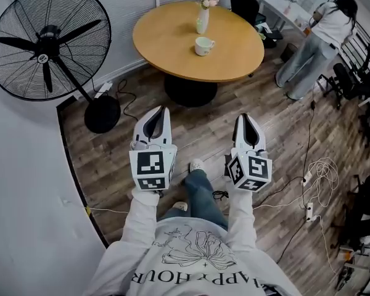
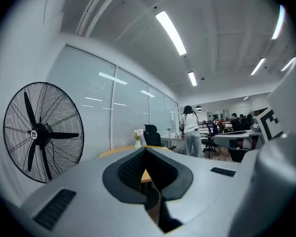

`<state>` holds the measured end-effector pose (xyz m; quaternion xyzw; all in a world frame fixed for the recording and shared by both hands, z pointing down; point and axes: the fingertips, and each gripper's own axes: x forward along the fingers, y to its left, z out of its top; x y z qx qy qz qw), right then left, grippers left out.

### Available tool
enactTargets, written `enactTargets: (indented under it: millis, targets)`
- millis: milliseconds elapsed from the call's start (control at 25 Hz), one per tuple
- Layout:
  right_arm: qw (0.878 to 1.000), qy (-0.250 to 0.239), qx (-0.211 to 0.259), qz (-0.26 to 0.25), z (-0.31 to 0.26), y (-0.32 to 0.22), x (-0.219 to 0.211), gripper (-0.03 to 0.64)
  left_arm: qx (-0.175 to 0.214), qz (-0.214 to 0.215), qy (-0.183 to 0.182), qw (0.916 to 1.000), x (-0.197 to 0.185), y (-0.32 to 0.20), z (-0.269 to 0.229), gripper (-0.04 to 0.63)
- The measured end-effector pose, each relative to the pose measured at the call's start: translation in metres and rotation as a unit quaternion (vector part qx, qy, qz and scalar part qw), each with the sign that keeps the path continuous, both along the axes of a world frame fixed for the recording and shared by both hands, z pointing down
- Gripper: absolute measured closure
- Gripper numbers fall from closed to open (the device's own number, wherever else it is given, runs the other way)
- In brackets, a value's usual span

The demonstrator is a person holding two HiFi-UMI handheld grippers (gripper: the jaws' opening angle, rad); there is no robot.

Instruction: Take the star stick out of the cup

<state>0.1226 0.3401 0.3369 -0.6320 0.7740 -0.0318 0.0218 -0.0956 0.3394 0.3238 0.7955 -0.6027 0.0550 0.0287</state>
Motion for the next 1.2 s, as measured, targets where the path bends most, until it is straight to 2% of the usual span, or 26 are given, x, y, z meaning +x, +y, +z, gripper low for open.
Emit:
enactTargets:
  millis: [400, 800, 1200]
  targets:
    - [1.000, -0.004, 0.008, -0.026, -0.003, -0.126, 0.024, 0.604, 0.006, -0.019, -0.002, 0.9998, 0.026, -0.113, 0.001, 0.589]
    - [0.997, -0.015, 0.016, -0.072, -0.021, -0.260, 0.054, 0.586, 0.013, -0.054, -0.002, 0.9985, 0.061, -0.233, -0.014, 0.589]
    - [0.995, -0.029, 0.014, -0.094, -0.013, -0.350, 0.065, 0.586, 0.012, -0.080, -0.009, 0.9967, 0.071, -0.312, -0.009, 0.591]
